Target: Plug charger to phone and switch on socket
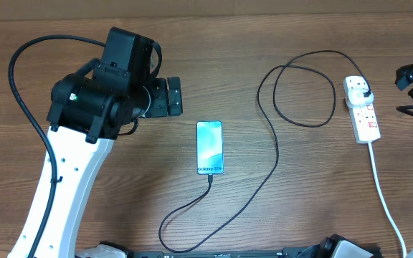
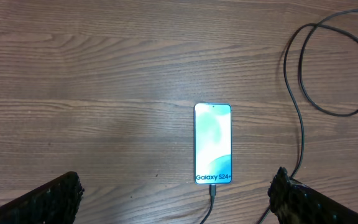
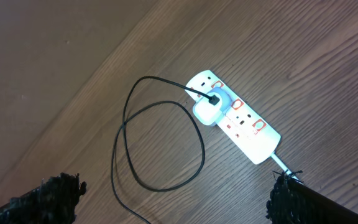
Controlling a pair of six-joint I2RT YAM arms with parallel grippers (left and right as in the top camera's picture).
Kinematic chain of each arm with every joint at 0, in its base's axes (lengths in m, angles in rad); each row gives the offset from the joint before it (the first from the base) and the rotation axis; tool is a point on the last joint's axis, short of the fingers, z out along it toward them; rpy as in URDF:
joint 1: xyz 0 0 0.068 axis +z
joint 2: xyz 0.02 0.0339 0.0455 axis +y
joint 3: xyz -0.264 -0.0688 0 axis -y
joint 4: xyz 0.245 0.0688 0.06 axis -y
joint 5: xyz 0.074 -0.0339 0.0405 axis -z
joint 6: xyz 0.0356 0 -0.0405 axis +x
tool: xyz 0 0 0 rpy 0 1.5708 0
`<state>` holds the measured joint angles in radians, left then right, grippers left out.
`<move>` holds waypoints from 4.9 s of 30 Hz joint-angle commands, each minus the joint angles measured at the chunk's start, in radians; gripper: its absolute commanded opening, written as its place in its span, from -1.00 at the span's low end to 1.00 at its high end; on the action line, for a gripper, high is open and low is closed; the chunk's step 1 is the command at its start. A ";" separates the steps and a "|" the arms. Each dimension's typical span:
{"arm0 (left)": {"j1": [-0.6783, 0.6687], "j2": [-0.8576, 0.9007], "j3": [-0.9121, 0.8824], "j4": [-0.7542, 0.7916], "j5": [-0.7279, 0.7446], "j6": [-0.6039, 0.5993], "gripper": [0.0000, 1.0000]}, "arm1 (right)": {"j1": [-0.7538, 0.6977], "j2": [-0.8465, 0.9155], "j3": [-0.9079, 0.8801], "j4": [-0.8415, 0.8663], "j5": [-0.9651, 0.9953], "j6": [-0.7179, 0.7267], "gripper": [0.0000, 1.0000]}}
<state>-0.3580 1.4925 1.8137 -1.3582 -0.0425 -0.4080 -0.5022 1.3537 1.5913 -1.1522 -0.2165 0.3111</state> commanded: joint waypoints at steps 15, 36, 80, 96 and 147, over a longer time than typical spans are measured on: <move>0.004 0.001 0.008 0.007 -0.050 0.019 0.98 | 0.004 -0.002 0.020 0.003 0.014 0.003 1.00; -0.003 -0.127 -0.125 0.379 -0.162 0.021 0.99 | 0.004 -0.002 0.020 0.003 0.014 0.003 1.00; 0.269 -1.447 -1.809 1.746 -0.086 0.184 0.98 | 0.004 -0.002 0.020 0.003 0.014 0.003 1.00; 0.294 -1.490 -1.809 1.357 -0.008 0.305 0.99 | 0.004 -0.002 0.020 0.003 0.014 0.003 1.00; 0.325 -1.489 -1.809 1.281 0.033 0.352 0.99 | 0.004 -0.002 0.020 0.003 0.014 0.003 1.00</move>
<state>-0.0429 0.0128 0.0082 -0.0784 -0.0216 -0.0669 -0.5022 1.3540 1.5913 -1.1522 -0.2092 0.3138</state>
